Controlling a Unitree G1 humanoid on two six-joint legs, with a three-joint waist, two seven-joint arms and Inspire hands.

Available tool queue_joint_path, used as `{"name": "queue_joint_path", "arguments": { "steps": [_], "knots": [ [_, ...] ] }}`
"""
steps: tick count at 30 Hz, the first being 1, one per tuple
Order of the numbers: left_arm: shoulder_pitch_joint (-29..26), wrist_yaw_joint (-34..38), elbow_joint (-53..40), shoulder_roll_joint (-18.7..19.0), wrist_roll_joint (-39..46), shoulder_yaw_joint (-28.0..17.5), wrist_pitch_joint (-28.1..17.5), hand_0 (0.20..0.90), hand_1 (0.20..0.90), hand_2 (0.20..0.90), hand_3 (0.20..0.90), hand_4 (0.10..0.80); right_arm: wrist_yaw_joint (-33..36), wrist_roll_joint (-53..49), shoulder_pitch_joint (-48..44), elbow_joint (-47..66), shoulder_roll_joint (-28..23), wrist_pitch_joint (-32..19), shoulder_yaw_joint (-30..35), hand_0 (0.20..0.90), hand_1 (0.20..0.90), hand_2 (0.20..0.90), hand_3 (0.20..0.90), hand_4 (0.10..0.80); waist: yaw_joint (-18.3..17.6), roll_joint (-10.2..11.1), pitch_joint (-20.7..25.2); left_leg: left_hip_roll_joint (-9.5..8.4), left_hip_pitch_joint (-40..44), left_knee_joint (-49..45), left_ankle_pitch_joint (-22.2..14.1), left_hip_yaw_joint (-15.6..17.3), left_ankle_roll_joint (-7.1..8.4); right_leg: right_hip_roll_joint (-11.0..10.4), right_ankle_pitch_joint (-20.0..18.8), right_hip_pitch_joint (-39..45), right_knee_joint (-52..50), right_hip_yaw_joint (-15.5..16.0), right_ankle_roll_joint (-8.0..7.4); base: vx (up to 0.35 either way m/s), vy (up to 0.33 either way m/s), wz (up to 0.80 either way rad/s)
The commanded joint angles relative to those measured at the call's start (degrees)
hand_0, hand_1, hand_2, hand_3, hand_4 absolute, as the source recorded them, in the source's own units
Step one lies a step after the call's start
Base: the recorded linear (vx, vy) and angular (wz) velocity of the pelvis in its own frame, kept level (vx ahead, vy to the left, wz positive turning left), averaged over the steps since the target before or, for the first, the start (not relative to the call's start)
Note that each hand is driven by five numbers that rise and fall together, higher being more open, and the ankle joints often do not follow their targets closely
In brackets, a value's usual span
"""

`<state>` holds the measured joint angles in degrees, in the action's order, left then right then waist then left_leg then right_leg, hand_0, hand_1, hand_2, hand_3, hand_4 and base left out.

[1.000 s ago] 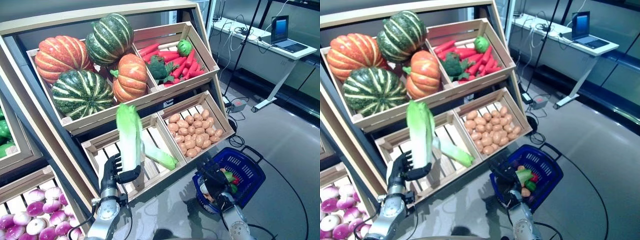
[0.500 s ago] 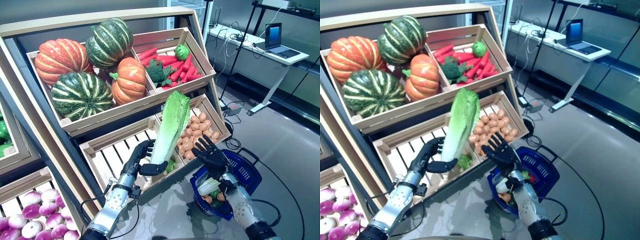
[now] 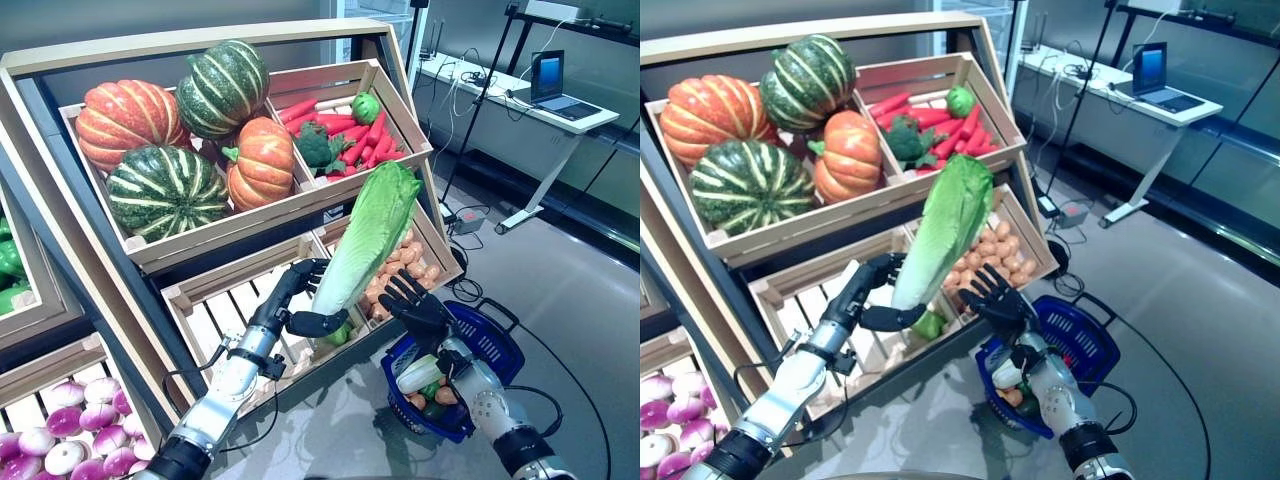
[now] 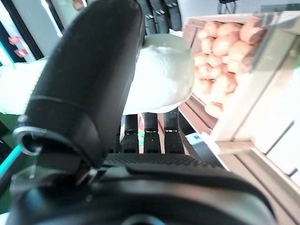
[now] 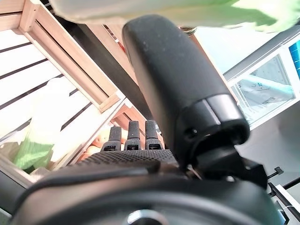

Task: Put vegetables into the basket

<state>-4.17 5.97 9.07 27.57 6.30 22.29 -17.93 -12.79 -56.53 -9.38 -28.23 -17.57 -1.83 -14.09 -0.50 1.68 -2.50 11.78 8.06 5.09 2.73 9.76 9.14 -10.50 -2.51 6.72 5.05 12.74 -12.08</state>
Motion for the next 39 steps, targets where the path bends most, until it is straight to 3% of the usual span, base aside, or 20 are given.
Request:
{"name": "queue_joint_path", "arguments": {
  "steps": [1,18,34,39],
  "knots": [
    [-11.29,1.35,-5.75,0.57,0.10,1.10,-9.87,0.300,0.300,0.300,0.300,0.400,-1.94,0.85,-9.49,0.07,-1.44,-2.47,0.80,0.900,0.900,0.900,0.900,0.800,1.08,-0.28,2.88,-2.34,-0.46,-0.09,-3.78,2.43,-2.87,0.12,0.35,-0.07,-0.56,0.10,1.89,0.000,0.000,0.00],
    [-12.00,2.06,-7.44,2.06,-0.59,3.40,-10.24,0.300,0.300,0.300,0.300,0.400,1.25,-2.27,-17.81,5.49,-2.53,-6.48,0.54,0.900,0.900,0.900,0.900,0.800,1.99,-0.31,2.11,-2.29,-0.97,-0.09,-3.57,1.66,-2.54,-0.11,0.22,-0.22,-0.43,0.08,1.94,-0.002,0.000,0.00],
    [-13.09,2.77,-5.48,2.26,-3.28,6.56,-11.18,0.300,0.300,0.300,0.300,0.400,-0.62,-10.86,-24.38,11.43,-1.77,-3.35,0.17,0.900,0.900,0.900,0.900,0.800,2.47,-0.06,2.69,-2.22,-1.60,-0.15,-3.57,0.90,-2.59,-0.10,0.55,-0.40,-0.41,-0.31,2.14,-0.003,0.001,0.03],
    [-13.28,3.62,-3.89,2.32,-3.52,7.68,-10.91,0.300,0.300,0.300,0.300,0.400,-4.34,-13.90,-24.53,13.17,-1.09,-0.84,-0.32,0.900,0.900,0.900,0.900,0.800,2.31,-0.01,2.92,-2.14,-1.67,-0.14,-3.55,0.88,-2.53,-0.06,0.70,-0.47,-0.45,-0.56,2.13,0.000,0.000,0.00]
  ]
}}
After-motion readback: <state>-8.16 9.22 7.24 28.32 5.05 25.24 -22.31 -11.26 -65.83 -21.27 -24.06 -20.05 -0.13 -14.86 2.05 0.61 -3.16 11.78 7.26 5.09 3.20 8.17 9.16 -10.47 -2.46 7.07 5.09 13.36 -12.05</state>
